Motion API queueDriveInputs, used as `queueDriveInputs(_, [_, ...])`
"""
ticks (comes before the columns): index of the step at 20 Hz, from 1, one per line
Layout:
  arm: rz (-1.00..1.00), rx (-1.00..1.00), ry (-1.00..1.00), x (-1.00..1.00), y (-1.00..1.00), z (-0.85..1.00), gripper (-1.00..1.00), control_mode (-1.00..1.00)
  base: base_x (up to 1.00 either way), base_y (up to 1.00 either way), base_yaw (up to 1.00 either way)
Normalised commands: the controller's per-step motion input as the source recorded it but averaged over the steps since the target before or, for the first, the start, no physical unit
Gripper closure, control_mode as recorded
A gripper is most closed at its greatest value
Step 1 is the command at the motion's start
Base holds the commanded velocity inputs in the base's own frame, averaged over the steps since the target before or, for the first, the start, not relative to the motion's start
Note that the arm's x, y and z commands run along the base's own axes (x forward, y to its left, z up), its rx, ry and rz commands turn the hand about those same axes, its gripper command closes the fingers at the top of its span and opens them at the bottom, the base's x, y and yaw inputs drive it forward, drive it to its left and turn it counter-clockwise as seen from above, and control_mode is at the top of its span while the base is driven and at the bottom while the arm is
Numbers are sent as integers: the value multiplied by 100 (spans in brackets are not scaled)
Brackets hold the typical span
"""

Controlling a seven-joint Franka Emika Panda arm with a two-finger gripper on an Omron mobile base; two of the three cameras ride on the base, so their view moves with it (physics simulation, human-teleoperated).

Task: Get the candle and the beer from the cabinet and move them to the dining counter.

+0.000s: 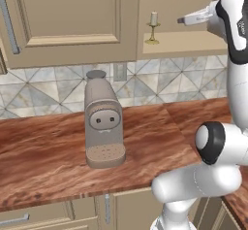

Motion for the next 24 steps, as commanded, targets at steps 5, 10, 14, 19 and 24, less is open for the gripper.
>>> queueDriveInputs(5, [5, 0, -1, 21, 0, -5, -100, -100, 0, 0, 0])
queueDriveInputs(10, [4, 0, -1, 23, 0, -10, -100, -100, 0, 0, 0])
queueDriveInputs(14, [3, 0, -1, 20, 0, 0, -100, -100, 0, 0, 0])
queueDriveInputs(19, [3, 0, 0, 16, 0, 0, -100, -100, 0, 0, 0])
queueDriveInputs(24, [3, 0, 0, 14, 0, 0, -100, -100, 0, 0, 0])
